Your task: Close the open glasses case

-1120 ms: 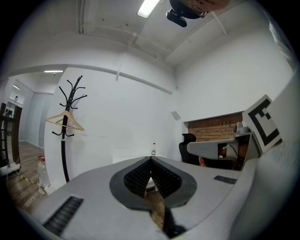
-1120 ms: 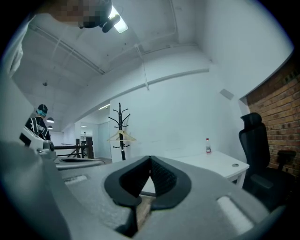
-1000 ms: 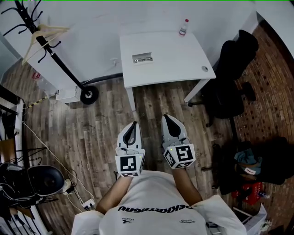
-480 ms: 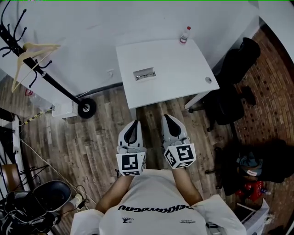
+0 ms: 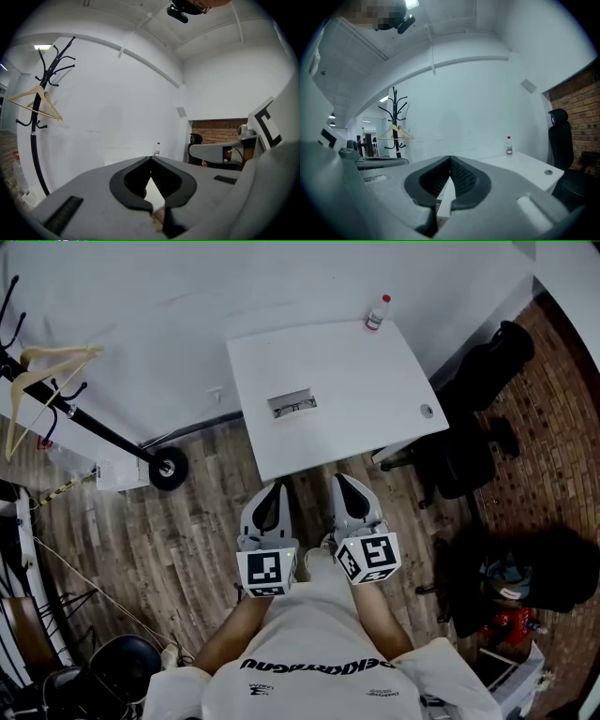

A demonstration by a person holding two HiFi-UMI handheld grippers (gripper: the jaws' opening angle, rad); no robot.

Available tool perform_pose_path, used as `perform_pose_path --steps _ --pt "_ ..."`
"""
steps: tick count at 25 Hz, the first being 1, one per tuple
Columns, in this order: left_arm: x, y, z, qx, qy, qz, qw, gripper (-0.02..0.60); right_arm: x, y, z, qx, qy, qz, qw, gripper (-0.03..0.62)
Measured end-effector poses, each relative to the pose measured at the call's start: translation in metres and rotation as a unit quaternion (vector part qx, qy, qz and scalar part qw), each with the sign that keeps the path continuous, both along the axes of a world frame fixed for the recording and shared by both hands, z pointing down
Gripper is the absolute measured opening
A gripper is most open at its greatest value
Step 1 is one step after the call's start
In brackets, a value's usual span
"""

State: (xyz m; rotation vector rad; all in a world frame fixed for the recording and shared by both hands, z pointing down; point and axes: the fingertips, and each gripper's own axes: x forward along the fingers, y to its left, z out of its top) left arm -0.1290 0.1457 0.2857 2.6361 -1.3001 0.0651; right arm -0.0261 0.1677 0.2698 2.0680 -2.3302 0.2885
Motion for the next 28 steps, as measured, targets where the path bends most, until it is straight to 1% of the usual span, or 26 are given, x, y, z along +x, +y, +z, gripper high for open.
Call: perform_pose_path --steps 3,7,14,18,20,25,28 --pt "0.009 -0.021 0.007 -0.01 -0.002 -0.006 0.9999 -0.002 0.008 -0.021 0.008 -0.006 -0.002 -0.006 1.0 -0.002" --pt "0.028 -0.053 0.016 -0.014 -0.007 -0.021 0.9997 -0.002 0.029 -0.056 0.018 -0.011 -0.005 -0.018 1.0 -0.002" --pt "0.081 -0.122 0.028 -0.023 -0.024 -0.047 0.9984 -0.002 0.08 -0.132 0.032 -0.025 -0.012 -0.052 0.998 -0.002" --pt "0.11 -0.151 0.04 -0.046 -0.032 -0.059 0.9967 -0.002 0.107 -0.169 0.041 -0.038 -0.018 -0.07 0.997 -0.002" --pt "0.122 -0.163 0.046 -0.051 -0.034 -0.067 0.9958 -0.002 0.119 -0.182 0.05 -0.05 -0.022 -0.08 0.995 -0.002" --pt "0.137 -0.191 0.066 -0.072 -0.042 -0.094 0.9921 -0.002 0.137 -0.213 0.074 -0.077 -0.03 -0.102 0.991 -0.002" --pt "0.14 -0.2 0.083 -0.09 -0.044 -0.1 0.9899 -0.002 0.142 -0.228 0.09 -0.093 -0.028 -0.107 0.99 -0.002"
